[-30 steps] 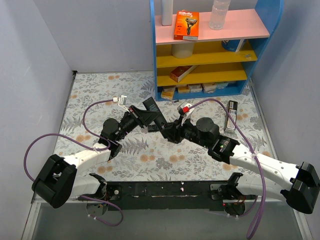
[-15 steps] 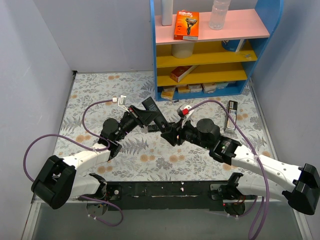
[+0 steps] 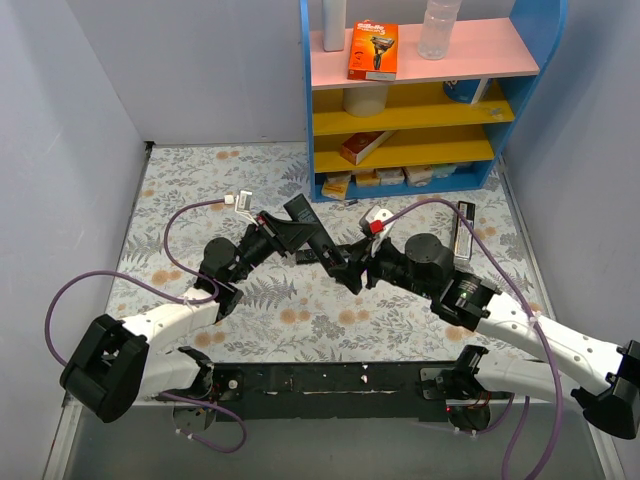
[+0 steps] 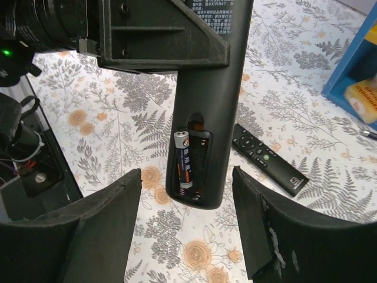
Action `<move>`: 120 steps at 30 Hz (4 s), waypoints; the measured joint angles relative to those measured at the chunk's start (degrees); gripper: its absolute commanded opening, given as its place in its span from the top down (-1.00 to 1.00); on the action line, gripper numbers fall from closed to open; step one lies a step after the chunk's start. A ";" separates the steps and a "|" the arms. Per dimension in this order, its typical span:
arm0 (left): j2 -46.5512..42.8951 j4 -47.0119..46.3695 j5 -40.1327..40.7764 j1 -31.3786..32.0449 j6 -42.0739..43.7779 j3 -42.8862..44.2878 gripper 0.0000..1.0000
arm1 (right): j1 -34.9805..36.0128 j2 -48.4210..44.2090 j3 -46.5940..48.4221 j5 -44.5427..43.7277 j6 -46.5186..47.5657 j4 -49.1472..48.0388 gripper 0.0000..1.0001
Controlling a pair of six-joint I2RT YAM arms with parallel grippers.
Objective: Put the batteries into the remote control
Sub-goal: Load the battery into the remote control, then move the battery to the center of the board.
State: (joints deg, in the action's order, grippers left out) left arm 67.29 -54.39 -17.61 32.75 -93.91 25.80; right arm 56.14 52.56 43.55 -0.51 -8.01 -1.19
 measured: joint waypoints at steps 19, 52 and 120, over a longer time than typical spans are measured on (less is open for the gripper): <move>-1.14 9.77 -8.79 0.00 2.12 4.55 1.00 | -0.20 5.79 21.33 14.38 40.19 21.92 0.04; -0.04 14.60 -16.11 0.00 5.03 8.90 1.00 | -0.20 14.03 25.44 19.34 49.35 32.35 0.51; -15.47 33.68 12.50 -0.42 7.30 -6.23 1.00 | -14.88 24.35 17.55 -6.49 15.04 15.65 -0.93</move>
State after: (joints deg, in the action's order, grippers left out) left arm 51.81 -20.71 -5.10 32.34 -86.61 19.57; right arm 41.25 76.90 61.10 -7.01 7.03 14.46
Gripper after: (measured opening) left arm 0.171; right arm 0.964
